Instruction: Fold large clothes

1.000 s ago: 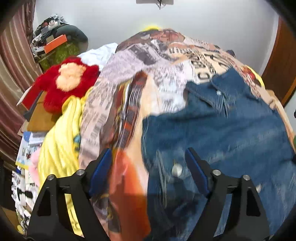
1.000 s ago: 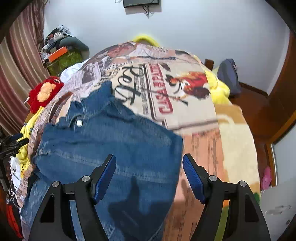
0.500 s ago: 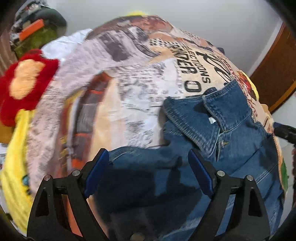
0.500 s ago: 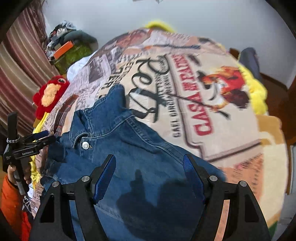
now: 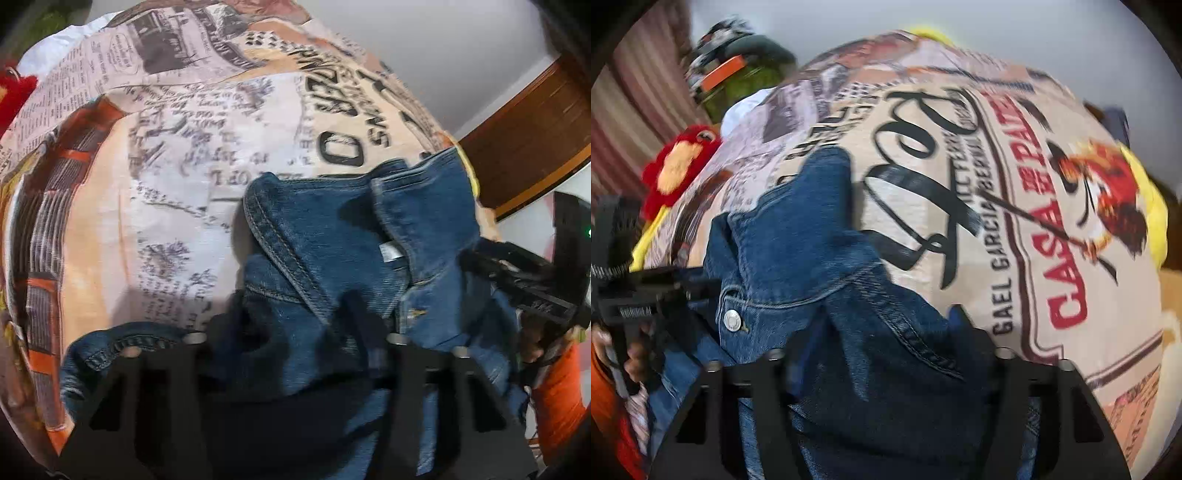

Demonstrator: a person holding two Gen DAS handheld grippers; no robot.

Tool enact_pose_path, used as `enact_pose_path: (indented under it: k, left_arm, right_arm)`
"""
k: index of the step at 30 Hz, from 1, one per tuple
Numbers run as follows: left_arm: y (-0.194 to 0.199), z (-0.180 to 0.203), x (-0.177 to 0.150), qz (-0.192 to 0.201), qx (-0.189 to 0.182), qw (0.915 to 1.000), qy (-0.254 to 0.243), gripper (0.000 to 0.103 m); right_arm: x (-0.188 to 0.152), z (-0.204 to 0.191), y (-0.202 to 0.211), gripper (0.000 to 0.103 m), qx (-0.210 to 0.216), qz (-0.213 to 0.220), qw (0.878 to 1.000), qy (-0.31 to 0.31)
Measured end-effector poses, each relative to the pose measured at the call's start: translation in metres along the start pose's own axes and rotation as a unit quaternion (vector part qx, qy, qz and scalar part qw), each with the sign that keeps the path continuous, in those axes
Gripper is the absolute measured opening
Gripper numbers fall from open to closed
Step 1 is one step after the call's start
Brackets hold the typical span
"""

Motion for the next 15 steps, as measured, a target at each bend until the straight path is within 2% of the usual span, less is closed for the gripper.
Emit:
enact_pose_path:
  k: [1, 2, 3, 4, 8, 11, 15]
  left_arm:
    - [0.003, 0.003, 0.000, 0.010, 0.008, 0.9999, -0.005, 0.040]
    - [0.005, 0.006, 0.001, 0.016, 0.015, 0.9997, -0.010, 0.038]
    - [0.009, 0.010, 0.002, 0.026, 0.029, 0.9991, -0.017, 0.034]
    - [0.012, 0.015, 0.004, 0.033, 0.041, 0.9984, -0.023, 0.031]
    - [0.031, 0.039, 0.015, 0.067, 0.094, 0.9914, -0.063, 0.025]
    - [0.045, 0.051, 0.030, 0.099, 0.133, 0.9811, -0.099, 0.022]
    - [0.056, 0.059, 0.058, 0.134, 0.156, 0.9727, -0.107, 0.022]
  right_arm:
    - [-0.001, -0.003, 0.001, 0.037, 0.000, 0.003, 1.000, 0.007]
    - [-0.001, -0.006, 0.001, 0.032, 0.002, 0.005, 1.000, 0.013]
    - [-0.001, -0.009, 0.002, 0.019, -0.003, 0.003, 1.000, 0.015]
    - [0.001, -0.011, 0.002, 0.013, -0.009, -0.001, 1.000, 0.017]
    - [0.015, -0.013, 0.010, 0.009, -0.025, 0.003, 1.000, 0.005]
    - [0.029, -0.017, 0.024, 0.008, -0.034, 0.020, 0.999, 0.019]
    - [0.057, -0.020, 0.042, 0.008, -0.047, 0.047, 0.997, 0.037]
Point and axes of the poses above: each gripper's, at about its wrist camera, not at the fingertips, and y roughly against the way its jaws point, z to its right, x to its top, the point moved 3 cm from there along -y, roughly the way its jaws point, and after that the axes turned 11 degrees about x, right-handed, at the moved point
